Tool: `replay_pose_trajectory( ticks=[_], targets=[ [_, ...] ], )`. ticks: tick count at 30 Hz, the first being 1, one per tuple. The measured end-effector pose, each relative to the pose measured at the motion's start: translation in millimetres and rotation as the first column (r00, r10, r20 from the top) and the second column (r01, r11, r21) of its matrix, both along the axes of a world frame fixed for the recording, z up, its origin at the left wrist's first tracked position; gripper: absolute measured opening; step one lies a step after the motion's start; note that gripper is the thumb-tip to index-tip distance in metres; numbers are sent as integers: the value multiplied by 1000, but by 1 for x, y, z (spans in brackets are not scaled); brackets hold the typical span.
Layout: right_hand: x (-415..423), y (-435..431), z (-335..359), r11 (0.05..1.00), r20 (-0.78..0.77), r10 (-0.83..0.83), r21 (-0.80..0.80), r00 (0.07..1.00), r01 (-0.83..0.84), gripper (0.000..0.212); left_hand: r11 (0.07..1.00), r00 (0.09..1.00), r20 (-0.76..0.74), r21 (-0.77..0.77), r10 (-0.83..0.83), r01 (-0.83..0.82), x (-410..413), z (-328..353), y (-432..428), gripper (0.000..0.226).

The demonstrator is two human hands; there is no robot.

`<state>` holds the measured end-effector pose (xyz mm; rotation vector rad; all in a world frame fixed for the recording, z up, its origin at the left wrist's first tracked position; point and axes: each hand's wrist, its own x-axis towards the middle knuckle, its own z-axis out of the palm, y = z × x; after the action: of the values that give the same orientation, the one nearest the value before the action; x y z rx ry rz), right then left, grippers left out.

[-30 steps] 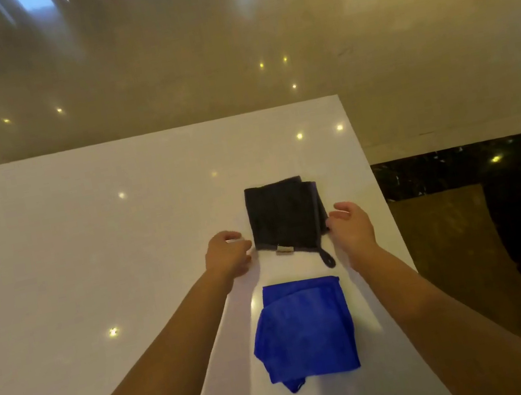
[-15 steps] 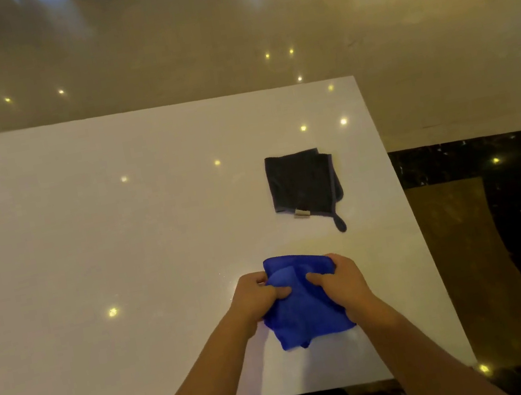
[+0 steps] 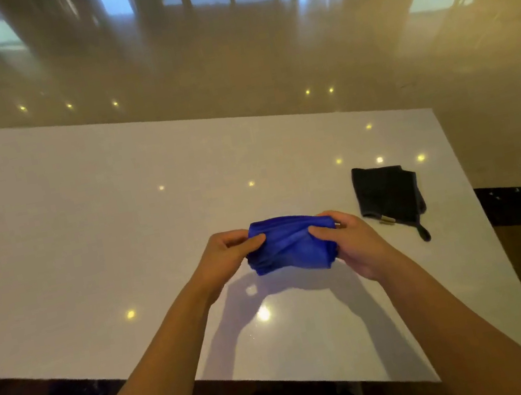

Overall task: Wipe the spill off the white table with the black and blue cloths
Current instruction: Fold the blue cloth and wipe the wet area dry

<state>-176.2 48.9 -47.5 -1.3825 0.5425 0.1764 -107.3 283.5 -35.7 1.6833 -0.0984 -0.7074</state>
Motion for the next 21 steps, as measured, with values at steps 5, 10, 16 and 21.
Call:
replay_pose_trajectory(
  ticks=[5, 10, 16, 21],
  targets=[
    [18, 18, 25, 975, 142, 91, -214, 986, -59, 11, 999, 994, 106, 22, 40, -43, 22, 16, 26, 22],
    [20, 50, -30, 898, -177, 50, -422, 983, -122, 27, 973, 986, -139, 223, 89, -56, 19, -44, 40, 30],
    [-21, 104, -91, 478, -102, 116, -866, 988, -146, 59, 733, 948, 289, 614, 135, -292, 7, -120, 90, 41],
    [-1, 140, -145, 165, -353, 390, -882, 850, -441, 74, 418, 896, 414, 851, -162, -318, 16, -157, 117, 74]
  ],
)
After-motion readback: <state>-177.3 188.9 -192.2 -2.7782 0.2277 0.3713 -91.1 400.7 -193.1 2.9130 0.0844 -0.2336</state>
